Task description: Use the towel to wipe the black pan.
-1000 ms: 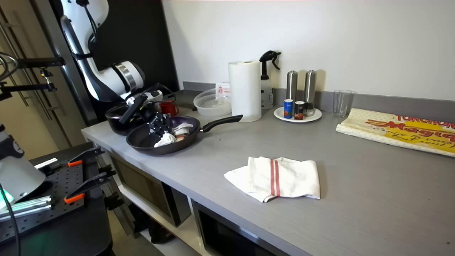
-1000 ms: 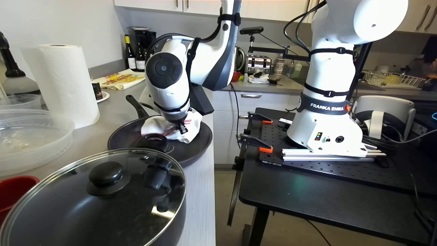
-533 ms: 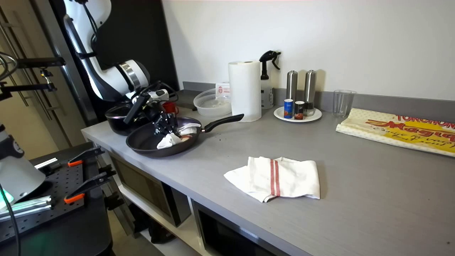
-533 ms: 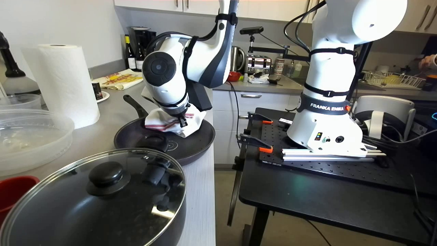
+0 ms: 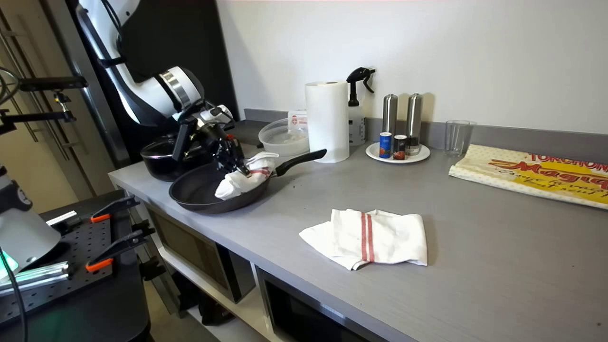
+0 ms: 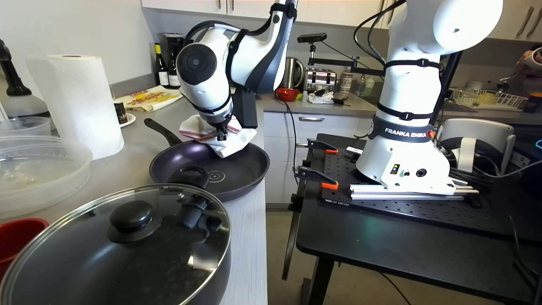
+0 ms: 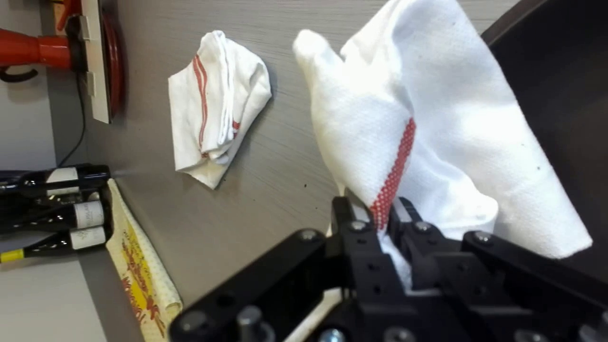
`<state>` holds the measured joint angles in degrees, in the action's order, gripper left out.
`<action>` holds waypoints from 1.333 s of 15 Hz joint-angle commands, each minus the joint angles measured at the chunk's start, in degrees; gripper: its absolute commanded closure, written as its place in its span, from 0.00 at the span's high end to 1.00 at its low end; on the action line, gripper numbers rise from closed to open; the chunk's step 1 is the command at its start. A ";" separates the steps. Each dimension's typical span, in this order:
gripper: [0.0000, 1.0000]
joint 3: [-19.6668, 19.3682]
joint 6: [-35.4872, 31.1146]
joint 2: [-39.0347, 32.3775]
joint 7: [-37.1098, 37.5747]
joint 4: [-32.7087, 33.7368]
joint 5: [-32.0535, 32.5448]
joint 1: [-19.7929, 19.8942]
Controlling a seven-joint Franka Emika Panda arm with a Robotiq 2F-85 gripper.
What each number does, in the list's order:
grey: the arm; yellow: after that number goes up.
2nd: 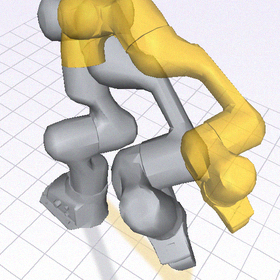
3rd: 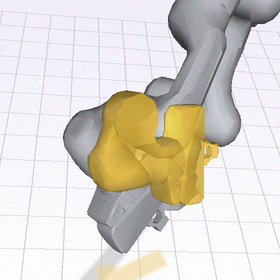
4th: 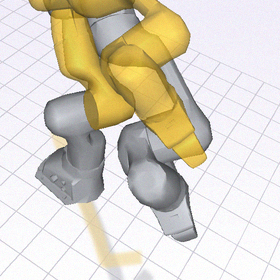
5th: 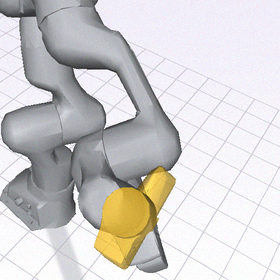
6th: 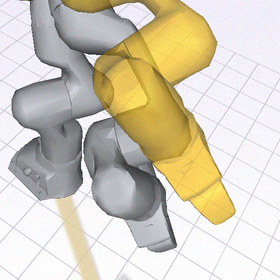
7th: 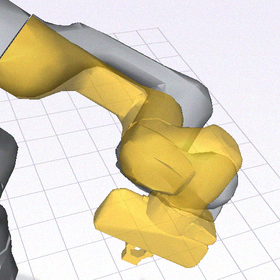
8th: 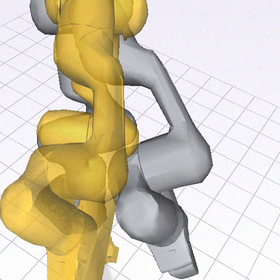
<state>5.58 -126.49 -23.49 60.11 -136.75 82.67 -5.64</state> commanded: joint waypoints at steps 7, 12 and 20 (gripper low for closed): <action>0.03 -2.97 -17.86 11.62 4.69 -4.03 -0.14 7.52; 0.03 -5.48 -33.28 8.86 -2.31 -0.63 -4.52 13.29; 0.03 -2.53 -42.66 1.27 -23.34 4.58 -24.55 23.01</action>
<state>0.61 -166.99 -18.83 45.21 -134.89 65.76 13.72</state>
